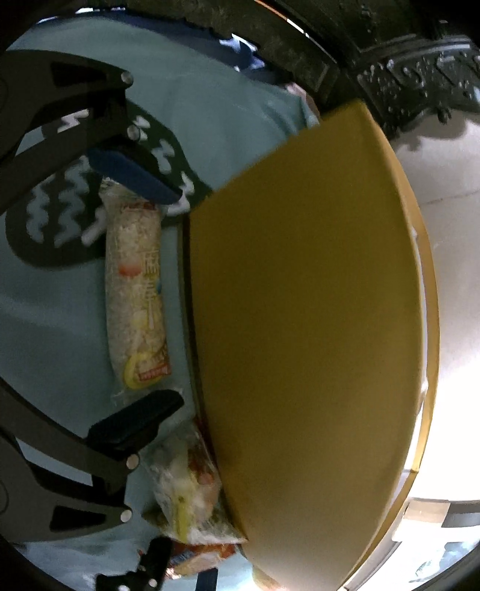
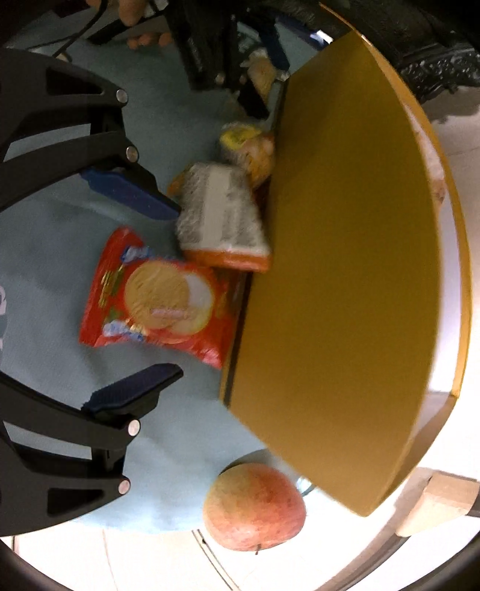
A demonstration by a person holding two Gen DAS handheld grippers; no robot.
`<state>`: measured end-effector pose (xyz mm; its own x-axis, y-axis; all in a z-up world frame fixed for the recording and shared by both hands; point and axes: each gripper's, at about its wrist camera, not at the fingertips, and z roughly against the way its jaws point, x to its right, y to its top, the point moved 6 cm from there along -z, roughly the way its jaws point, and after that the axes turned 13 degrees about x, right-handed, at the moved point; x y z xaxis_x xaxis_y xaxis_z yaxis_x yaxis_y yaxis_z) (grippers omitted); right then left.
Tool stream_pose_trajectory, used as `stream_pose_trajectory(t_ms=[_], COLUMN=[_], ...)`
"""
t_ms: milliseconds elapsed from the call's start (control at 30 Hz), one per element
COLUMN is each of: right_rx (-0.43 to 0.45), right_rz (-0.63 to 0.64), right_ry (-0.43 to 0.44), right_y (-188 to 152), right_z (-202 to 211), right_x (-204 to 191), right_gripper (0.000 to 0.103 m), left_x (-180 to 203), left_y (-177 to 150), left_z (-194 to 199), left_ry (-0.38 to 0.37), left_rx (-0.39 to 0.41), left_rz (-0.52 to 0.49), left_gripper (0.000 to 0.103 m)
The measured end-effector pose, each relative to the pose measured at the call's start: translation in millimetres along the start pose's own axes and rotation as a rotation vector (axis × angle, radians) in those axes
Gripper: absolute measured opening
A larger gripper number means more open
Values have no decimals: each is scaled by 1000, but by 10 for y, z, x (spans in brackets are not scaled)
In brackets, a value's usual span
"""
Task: Organize snacks
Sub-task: 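Move both open tools back to the remaining snacks beside the box, then grasp the long rice-cracker stick with left tool while right tool grasps red biscuit pack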
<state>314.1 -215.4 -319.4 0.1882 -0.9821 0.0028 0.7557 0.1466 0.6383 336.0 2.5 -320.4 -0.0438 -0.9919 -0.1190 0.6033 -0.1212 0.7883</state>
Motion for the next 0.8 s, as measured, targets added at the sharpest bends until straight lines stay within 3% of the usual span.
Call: stream_pose_trajectory(t_ms=[133,267,367,433,533,600,633,667,700,800], right_rx=[-2,26,6,0,-19,-32,-25,-14,-11,-16], right_rz=[-48,-20,-13,-15,-26,-21,-13,-3,-22,-86], right_ry=[11,28,11,-8,-6,1,11,15,20,51], right_y=[-63,-22,-7,4,24,49,73,82,81,77], right_z=[17,58,-45,-127,-158,-140,-127,-98,-73,-44], right_x=[93,26,-31,-35,-35,-43,-49,-50,-13,70], right_gripper=[81,84,84,91,92,83,66,59,45,45], left_x=[-158,-129,-52,-60,-87,-90,-89,-101,-134,-239], left_y=[-34,18,4,-7,-16,-34,-46,-58,-79,-135], left_z=[37,117,26,-24,-74,-68,-57,-40,-21,70], left_ry=[4,-20,8,20,-10,-20,-24,-24,-17,-25], left_rx=[-5,29,20,0,-16,-17,-17,-16,-16,-5], left_rz=[47,47,-3,-11,43,35,29,21,32,96], left_gripper=[101,101,101,101,101,101,101,101,101,96])
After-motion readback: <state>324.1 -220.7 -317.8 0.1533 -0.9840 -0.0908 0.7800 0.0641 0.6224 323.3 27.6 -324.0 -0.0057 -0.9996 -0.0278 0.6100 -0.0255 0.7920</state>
